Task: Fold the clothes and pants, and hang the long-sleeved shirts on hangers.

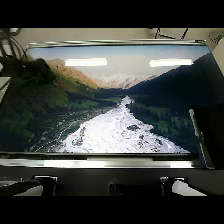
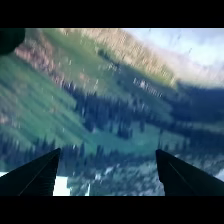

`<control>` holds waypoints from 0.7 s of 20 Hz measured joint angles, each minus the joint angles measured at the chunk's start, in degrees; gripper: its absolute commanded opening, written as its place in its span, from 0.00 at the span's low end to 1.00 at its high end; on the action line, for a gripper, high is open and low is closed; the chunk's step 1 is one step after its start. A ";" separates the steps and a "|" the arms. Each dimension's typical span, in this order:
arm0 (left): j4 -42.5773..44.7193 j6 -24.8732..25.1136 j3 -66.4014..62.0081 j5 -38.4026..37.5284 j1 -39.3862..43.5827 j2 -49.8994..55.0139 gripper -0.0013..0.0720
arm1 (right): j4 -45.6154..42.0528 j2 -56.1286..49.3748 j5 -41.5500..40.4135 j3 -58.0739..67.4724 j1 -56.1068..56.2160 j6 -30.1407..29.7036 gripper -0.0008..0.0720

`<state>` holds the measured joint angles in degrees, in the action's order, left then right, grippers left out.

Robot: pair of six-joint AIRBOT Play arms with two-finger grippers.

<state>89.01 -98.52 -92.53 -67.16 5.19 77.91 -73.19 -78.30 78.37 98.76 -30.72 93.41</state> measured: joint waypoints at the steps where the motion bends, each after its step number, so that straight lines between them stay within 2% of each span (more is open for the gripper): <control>1: 0.79 0.68 1.42 -2.86 0.17 0.72 0.99 | -1.66 -1.49 1.95 0.00 3.74 0.42 0.99; 7: 1.86 2.40 11.04 -7.85 0.85 1.68 0.99 | -5.51 -7.72 9.64 -0.02 16.90 1.60 0.98; 14: 2.01 2.99 12.96 -8.74 0.94 2.51 0.99 | -6.10 -8.85 11.02 -0.02 19.96 1.77 0.98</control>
<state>91.02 -95.53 -79.57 -75.90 6.13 80.42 -79.29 -87.15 89.38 98.74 -10.76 95.18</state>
